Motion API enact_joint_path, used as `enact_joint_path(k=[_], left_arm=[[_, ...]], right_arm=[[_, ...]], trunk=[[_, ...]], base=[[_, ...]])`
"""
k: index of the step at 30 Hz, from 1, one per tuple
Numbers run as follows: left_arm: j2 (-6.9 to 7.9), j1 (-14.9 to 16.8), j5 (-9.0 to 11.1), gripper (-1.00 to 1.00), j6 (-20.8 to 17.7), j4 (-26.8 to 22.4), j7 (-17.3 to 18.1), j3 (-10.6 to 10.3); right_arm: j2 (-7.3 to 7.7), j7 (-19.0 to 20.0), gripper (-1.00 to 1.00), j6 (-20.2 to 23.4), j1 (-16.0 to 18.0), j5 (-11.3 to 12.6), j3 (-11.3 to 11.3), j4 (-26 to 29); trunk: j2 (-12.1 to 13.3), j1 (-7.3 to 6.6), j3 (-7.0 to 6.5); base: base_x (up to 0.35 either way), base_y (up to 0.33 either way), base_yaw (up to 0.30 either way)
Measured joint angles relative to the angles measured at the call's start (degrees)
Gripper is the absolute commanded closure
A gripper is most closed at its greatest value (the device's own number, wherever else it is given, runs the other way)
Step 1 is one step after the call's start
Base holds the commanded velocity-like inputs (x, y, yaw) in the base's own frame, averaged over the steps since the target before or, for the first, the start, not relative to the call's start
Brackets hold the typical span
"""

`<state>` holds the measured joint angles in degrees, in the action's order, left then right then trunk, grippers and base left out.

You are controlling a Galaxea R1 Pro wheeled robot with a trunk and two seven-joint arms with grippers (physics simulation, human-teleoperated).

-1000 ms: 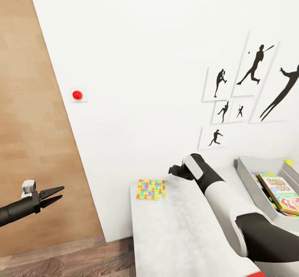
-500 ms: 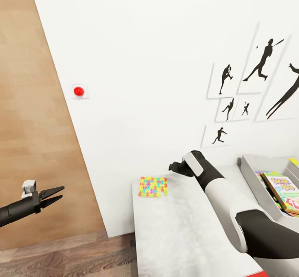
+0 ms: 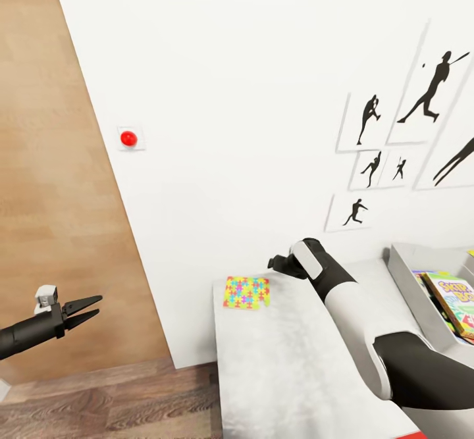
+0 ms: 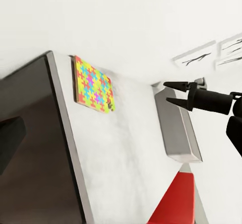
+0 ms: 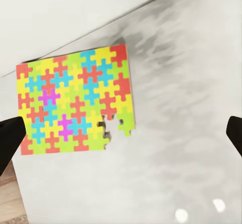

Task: Put all the toys in the child's room - the three board games (two on the bed and one on the table), the two jigsaw puzzles on the table, and the tennis ball on the table - inside the toy box on the table in the child's room.

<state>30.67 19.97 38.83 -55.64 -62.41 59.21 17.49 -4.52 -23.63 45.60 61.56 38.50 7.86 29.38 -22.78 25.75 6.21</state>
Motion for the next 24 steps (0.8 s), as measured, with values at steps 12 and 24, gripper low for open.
enact_joint_path(k=[12,24], left_arm=[[-0.01,0.0,0.0,-1.00,0.2,0.0,0.0,0.0],[0.00,0.0,0.0,-1.00,0.3,0.0,0.0,0.1]], right_arm=[[0.46,2.2,-1.00,-0.1,0.8,0.0,-0.1,0.1],[0.79,5.9,-1.00,-0.1,2.0,0.0,0.1,0.2]], trunk=[[0.0,0.00,1.11],[0.0,0.00,2.23]], base=[[0.000,0.000,0.069],[0.000,0.000,0.069]])
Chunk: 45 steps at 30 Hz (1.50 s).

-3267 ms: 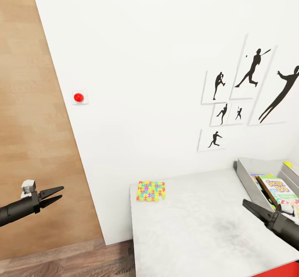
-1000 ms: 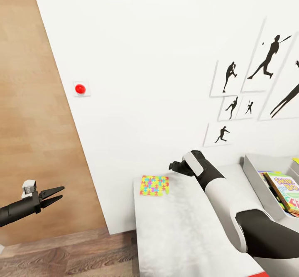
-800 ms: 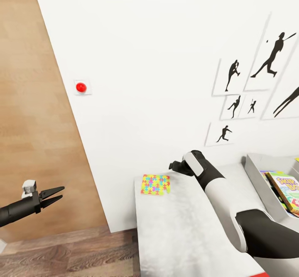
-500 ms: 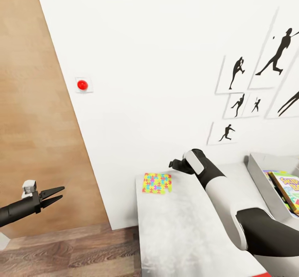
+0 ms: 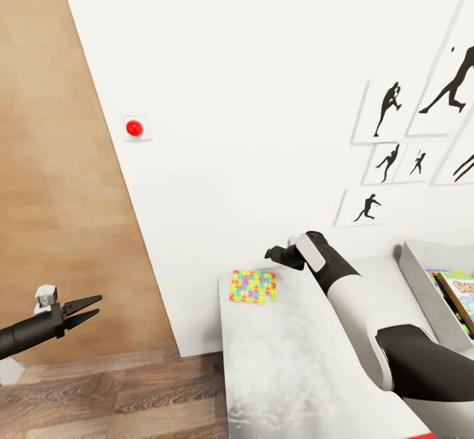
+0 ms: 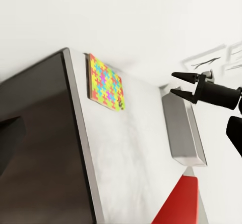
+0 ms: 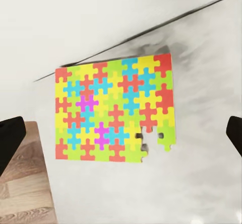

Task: Put all the toys in the child's room - the three board games (two on the bed and one on the table), the two jigsaw puzzles on the table, and the tennis ball on the table - inside the toy box on the table in the child's room.

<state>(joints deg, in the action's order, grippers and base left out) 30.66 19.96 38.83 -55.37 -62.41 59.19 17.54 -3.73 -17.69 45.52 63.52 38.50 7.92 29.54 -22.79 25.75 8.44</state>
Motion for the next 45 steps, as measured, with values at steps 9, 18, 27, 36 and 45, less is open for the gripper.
enact_joint_path(k=[9,18,27,36,45], left_arm=[[0.00,0.0,0.0,-1.00,0.0,0.0,0.0,0.0],[0.10,0.0,0.0,-1.00,0.0,0.0,0.0,0.0],[0.09,0.0,0.0,-1.00,0.0,0.0,0.0,0.0],[0.09,0.0,0.0,-1.00,0.0,0.0,0.0,0.0],[0.09,0.0,0.0,-1.00,0.0,0.0,-0.1,0.0]], right_arm=[[0.09,0.2,-1.00,0.0,1.0,0.0,0.1,0.0],[0.17,0.2,-1.00,0.0,1.3,-0.1,0.1,0.0],[0.37,0.3,-1.00,0.1,1.3,-0.1,0.2,0.8],[0.44,0.3,-1.00,0.6,1.4,-0.1,0.2,1.9],[2.22,0.3,-1.00,0.8,2.9,-0.1,1.2,2.1]], trunk=[[0.0,0.00,0.84],[0.0,0.00,1.67],[0.0,0.00,2.51],[0.0,0.00,3.34],[0.0,0.00,4.17]], base=[[0.000,0.000,0.069],[0.000,0.000,0.069],[0.000,0.000,0.069],[0.000,0.000,0.069],[0.000,0.000,0.069]])
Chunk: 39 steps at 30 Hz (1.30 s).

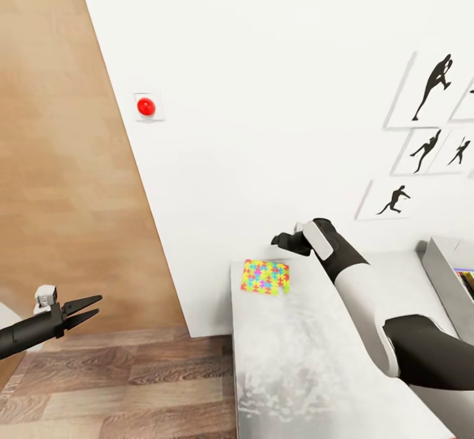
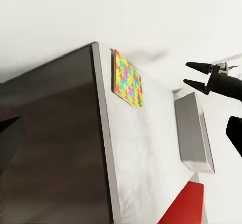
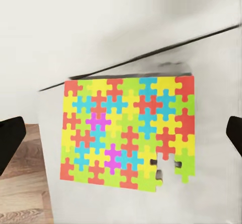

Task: Put all the toys in the child's room - the three board games (two on the bed and one on the table), the two jigsaw puzzles on the table, and the tennis ball on the table - inside the toy box on the table in the child's room.

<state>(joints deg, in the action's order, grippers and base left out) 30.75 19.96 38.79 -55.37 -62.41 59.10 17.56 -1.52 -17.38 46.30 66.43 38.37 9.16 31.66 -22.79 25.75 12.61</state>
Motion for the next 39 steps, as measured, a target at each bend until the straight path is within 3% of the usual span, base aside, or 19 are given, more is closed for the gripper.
enact_joint_path(k=[11,39], left_arm=[[0.02,0.0,0.0,-1.00,0.0,0.0,0.0,0.0],[-0.01,0.0,0.0,-1.00,0.0,0.0,-0.1,0.0]], right_arm=[[2.57,-0.1,-1.00,0.0,0.2,0.0,0.3,0.0],[2.90,-0.1,-1.00,0.0,0.3,0.1,0.3,0.0]], trunk=[[0.0,0.00,1.02],[0.0,0.00,3.62]], base=[[0.000,0.000,0.069],[0.000,0.000,0.069]])
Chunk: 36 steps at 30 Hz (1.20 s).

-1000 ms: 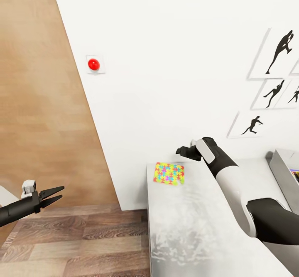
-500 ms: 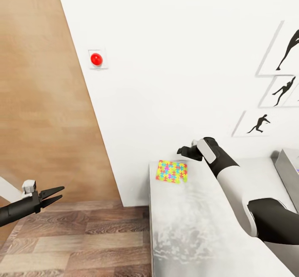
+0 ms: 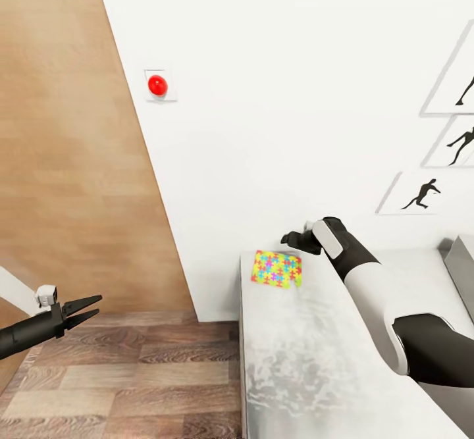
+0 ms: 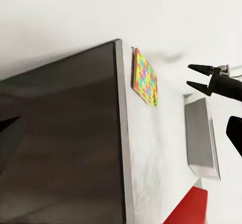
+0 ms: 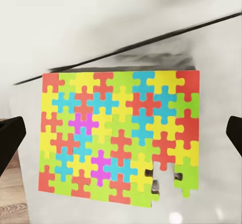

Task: Put all the toys in the child's room - the three board games (two on the bed and one on the table), the two jigsaw puzzles on the table, and the tennis ball on the table - inside the toy box on the table in the child's room.

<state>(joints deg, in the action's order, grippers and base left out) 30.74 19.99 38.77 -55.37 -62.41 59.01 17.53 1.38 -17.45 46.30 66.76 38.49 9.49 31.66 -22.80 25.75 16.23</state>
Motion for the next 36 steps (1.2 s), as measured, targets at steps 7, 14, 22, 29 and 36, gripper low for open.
enact_joint_path(k=[7,14,22,29,36], left_arm=[[-0.01,0.0,0.0,-1.00,0.0,0.0,0.0,0.0],[-0.10,0.0,0.0,-1.00,0.0,0.0,-0.1,-0.1],[-0.10,0.0,0.0,-1.00,0.0,0.0,-0.1,-0.1],[-0.08,0.0,0.0,-1.00,0.0,0.0,-0.2,-0.1],[-0.07,0.0,-0.1,-1.00,0.0,0.0,-0.1,-0.1]], right_arm=[[0.95,0.0,-1.00,0.0,0.0,0.0,0.0,0.0],[1.16,0.0,-1.00,0.0,0.1,0.0,0.0,0.0],[1.17,0.0,-1.00,-0.1,0.0,0.0,0.0,0.0],[1.37,0.0,-1.00,-0.1,0.0,0.0,0.0,0.0],[2.35,0.1,-1.00,-0.1,-0.1,0.0,0.0,0.0]], trunk=[[0.0,0.00,0.65],[0.0,0.00,1.30],[0.0,0.00,2.04],[0.0,0.00,2.69],[0.0,0.00,3.34]], base=[[0.000,0.000,0.069],[0.000,0.000,0.069],[0.000,0.000,0.069],[0.000,0.000,0.069],[0.000,0.000,0.069]])
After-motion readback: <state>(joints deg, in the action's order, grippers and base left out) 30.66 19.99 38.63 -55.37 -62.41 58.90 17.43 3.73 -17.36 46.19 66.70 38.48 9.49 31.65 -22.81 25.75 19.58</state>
